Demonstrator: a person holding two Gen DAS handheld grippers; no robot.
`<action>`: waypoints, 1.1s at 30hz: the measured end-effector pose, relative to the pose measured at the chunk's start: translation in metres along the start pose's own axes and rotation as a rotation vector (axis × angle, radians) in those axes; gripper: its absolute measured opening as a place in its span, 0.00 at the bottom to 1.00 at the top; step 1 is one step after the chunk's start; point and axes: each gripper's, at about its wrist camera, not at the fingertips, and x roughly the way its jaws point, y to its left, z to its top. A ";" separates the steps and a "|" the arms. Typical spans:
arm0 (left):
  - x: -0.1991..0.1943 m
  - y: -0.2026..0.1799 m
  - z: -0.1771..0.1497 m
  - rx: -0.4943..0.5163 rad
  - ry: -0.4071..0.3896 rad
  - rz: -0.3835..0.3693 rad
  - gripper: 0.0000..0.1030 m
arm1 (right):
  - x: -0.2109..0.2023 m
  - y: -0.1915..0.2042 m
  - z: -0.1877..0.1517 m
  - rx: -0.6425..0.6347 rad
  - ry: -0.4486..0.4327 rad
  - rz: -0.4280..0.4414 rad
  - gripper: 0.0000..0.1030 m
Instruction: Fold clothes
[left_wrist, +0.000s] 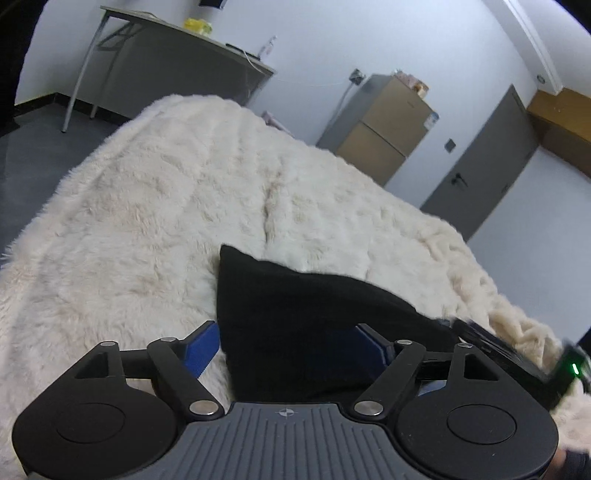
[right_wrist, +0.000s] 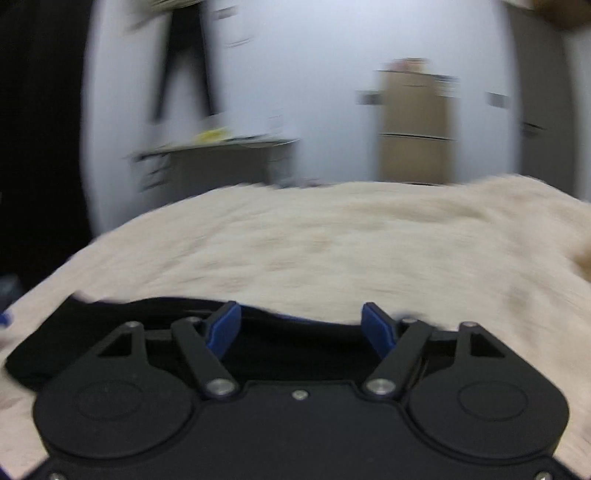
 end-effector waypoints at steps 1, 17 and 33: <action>0.003 0.002 0.000 0.001 0.017 0.015 0.74 | 0.020 0.007 0.004 -0.036 0.073 0.006 0.04; 0.013 -0.003 0.000 0.011 0.030 -0.003 0.74 | -0.006 -0.122 0.010 0.183 0.026 -0.329 0.37; 0.006 -0.019 -0.002 0.069 -0.009 0.038 0.87 | -0.032 -0.054 -0.051 0.567 0.129 -0.024 0.67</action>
